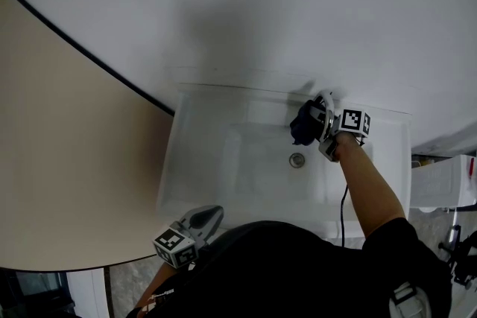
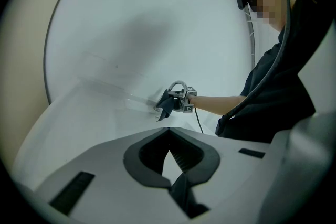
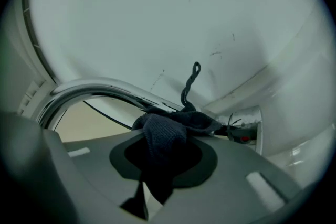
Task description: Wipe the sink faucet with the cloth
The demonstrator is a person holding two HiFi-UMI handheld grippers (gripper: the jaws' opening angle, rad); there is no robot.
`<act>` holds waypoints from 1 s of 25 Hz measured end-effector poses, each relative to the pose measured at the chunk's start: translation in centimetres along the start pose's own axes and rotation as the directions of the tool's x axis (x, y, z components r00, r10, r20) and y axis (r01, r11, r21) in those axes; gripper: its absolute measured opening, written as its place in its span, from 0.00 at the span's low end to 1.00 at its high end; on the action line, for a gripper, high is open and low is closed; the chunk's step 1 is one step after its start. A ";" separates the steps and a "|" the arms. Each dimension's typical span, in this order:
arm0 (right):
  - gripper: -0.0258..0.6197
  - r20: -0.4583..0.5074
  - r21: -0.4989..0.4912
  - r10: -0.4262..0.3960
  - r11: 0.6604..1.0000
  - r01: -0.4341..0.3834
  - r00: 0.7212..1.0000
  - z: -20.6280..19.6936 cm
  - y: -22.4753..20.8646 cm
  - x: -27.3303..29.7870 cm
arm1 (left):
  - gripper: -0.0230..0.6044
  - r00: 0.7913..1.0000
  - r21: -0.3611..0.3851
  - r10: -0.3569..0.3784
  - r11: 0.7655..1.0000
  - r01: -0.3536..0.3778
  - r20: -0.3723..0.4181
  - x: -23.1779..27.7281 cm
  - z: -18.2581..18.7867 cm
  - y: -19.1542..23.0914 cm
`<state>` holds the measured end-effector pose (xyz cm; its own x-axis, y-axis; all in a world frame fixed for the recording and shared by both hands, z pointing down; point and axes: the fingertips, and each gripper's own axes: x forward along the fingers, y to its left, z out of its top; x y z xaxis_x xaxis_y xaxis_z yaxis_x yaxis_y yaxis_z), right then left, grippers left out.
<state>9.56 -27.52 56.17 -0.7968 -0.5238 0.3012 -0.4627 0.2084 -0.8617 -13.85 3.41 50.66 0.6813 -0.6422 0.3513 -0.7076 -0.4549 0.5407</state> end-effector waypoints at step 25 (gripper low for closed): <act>0.14 -0.489 -0.820 -0.076 0.378 -0.429 0.869 -7.3 5.6 -9.4 | 0.04 0.999 0.027 -0.037 0.999 0.038 -0.032 2.0 0.3 -0.4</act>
<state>11.63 -15.43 51.49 -0.8470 -0.0670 0.5273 -0.1523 0.9810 -0.1199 -12.24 2.11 50.86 0.7128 -0.6046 0.3555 -0.6860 -0.4954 0.5329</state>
